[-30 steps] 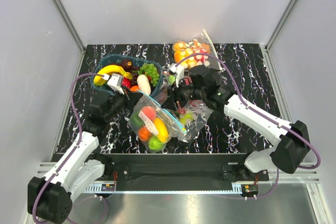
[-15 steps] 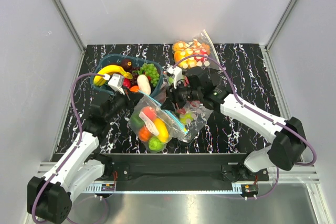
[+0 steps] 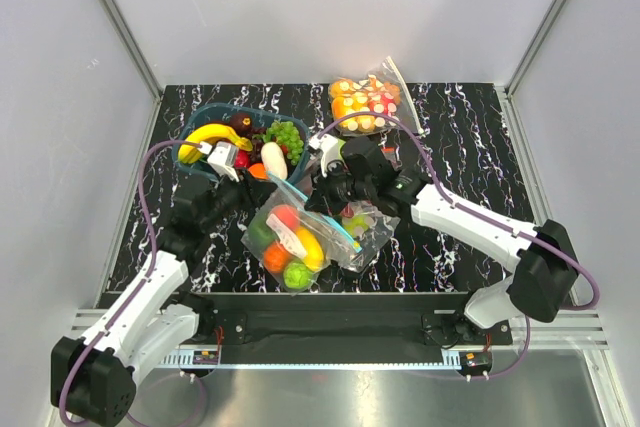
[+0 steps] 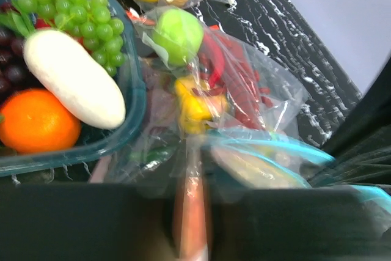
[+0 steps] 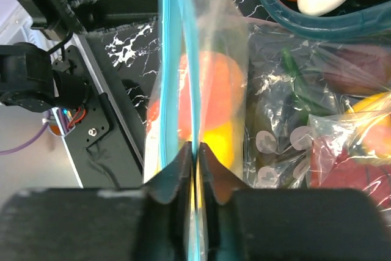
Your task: Open the zip-top bag and remove the fake food
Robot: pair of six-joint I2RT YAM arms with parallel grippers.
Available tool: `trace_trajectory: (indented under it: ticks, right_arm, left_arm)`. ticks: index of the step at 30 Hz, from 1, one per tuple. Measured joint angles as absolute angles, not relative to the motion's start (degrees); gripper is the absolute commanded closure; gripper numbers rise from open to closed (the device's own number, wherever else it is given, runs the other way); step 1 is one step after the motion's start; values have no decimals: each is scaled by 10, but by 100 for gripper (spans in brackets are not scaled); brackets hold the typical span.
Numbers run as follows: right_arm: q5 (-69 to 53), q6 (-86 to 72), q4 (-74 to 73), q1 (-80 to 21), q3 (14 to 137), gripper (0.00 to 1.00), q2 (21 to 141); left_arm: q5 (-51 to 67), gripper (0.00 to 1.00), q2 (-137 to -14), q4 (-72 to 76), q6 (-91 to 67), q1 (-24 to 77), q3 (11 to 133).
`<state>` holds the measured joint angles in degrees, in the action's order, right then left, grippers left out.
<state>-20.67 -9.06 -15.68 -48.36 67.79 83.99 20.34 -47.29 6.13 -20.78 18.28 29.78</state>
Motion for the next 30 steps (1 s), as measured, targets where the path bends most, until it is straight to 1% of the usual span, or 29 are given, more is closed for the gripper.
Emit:
trace_trajectory:
  ticks: [2,3,5,9,14,19,25,28,30]
  right_arm:
    - [-194,-99,-156,-488,678,100,840]
    - [-186,-102,-156,-489,678,100,840]
    - [-170,-109,-157,-491,678,100,840]
    - [-136,-116,-159,-498,681,100,840]
    - [-100,-124,-161,-519,691,100,841]
    - [-79,-137,-156,-544,695,100,846]
    - [-59,-148,-143,-565,698,100,858]
    - [-51,-151,-142,-570,698,100,862]
    - [-48,-153,-142,-572,698,100,863]
  left_arm:
    - [199,44,-471,47,-211,183,303]
    - [194,40,-467,32,-214,183,307]
    - [180,37,-450,1,-223,184,319]
    - [144,38,-388,-57,-257,184,335]
    - [140,39,-340,-67,-347,189,331]
    - [137,38,-343,-79,-411,216,324]
    - [126,39,-358,-103,-436,243,324]
    - [120,41,-366,-112,-440,252,324]
    - [117,46,-371,-113,-441,258,324]
